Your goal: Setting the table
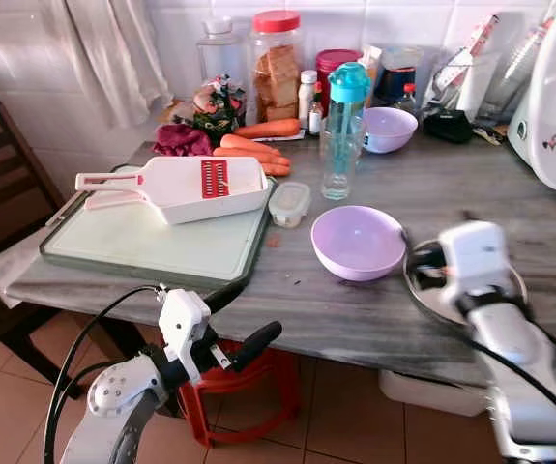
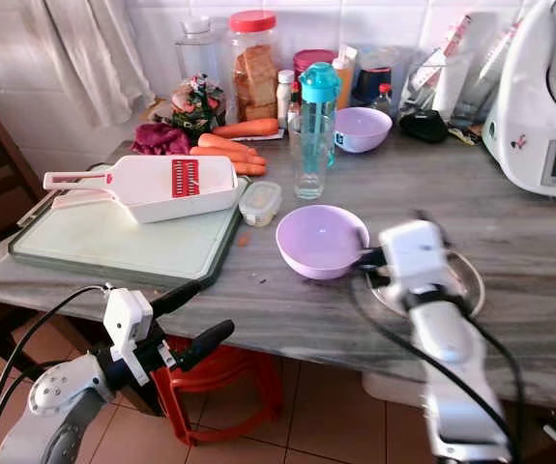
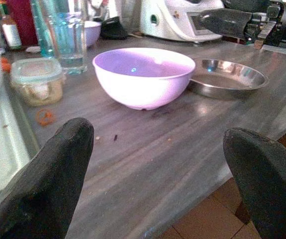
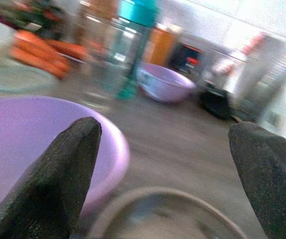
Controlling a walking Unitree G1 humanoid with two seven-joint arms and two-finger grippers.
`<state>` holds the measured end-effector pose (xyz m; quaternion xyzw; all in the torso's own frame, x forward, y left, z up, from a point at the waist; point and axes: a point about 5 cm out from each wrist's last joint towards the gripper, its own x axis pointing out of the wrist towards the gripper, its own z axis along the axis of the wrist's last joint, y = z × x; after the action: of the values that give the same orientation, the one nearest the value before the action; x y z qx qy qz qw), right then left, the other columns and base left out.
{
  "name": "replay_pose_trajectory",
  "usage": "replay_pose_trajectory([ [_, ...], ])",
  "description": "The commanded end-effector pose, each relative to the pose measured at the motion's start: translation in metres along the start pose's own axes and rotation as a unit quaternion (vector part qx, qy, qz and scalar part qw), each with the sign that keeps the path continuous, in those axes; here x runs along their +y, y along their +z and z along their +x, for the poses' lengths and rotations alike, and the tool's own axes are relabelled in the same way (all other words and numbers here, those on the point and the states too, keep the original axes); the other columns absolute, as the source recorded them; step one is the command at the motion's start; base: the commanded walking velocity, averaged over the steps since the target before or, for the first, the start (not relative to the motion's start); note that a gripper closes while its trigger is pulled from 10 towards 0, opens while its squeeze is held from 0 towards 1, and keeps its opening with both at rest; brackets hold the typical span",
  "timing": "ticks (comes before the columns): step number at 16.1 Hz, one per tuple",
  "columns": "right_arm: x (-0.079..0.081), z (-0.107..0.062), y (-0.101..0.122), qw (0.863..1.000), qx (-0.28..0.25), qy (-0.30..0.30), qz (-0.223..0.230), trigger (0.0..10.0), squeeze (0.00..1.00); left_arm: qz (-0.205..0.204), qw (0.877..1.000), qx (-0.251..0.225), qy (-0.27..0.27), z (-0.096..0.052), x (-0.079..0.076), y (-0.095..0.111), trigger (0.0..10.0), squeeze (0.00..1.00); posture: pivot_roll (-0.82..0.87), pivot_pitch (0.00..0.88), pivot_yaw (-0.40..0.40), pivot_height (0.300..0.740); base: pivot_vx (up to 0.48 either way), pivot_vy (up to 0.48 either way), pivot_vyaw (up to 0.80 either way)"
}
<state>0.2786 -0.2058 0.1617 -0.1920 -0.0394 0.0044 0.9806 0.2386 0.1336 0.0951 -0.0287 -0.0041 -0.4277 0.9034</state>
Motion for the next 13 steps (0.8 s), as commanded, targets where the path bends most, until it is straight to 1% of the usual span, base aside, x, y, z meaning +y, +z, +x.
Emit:
replay_pose_trajectory([
  [1,-0.009,-0.001,0.004,1.0,-0.003,-0.029,-0.01,10.0,1.0,0.004,1.0,0.007,-0.001,-0.002,0.004,-0.004,10.0,0.0,-0.03,0.0,0.087,0.74,0.0,0.0,0.0],
  [3,-0.017,-0.002,0.0,0.998,0.011,-0.057,-0.018,10.0,1.0,0.002,1.0,0.011,-0.001,-0.002,0.005,-0.009,10.0,0.0,-0.03,0.0,0.087,0.74,0.0,0.0,0.0],
  [5,-0.018,-0.004,-0.005,0.997,0.031,-0.067,-0.014,10.0,1.0,0.001,1.0,0.012,-0.001,-0.003,0.005,-0.011,10.0,0.0,-0.03,0.0,0.087,0.74,0.0,0.0,0.0],
  [6,-0.017,-0.005,-0.015,0.996,0.064,-0.069,-0.007,10.0,1.0,-0.012,1.0,0.011,0.006,-0.003,0.005,-0.013,10.0,0.0,-0.03,0.0,0.077,0.74,0.0,0.0,0.0],
  [7,-0.017,-0.007,-0.03,0.992,0.11,-0.068,0.008,10.0,1.0,-0.057,0.998,0.002,0.017,-0.003,0.005,-0.017,10.0,0.0,-0.02,0.002,0.071,0.74,0.0,0.0,0.0],
  [10,-0.021,-0.003,-0.044,0.989,0.142,-0.047,0.017,10.0,1.0,-0.048,0.999,0.005,0.008,-0.005,0.005,-0.016,10.0,0.0,-0.01,0.006,0.072,0.74,0.0,0.0,0.0],
  [13,-0.024,-0.001,-0.049,0.987,0.155,-0.033,0.014,10.0,1.0,-0.048,0.999,0.005,0.007,-0.006,0.005,-0.015,10.0,0.0,-0.01,0.008,0.074,0.74,0.0,0.0,0.0],
])
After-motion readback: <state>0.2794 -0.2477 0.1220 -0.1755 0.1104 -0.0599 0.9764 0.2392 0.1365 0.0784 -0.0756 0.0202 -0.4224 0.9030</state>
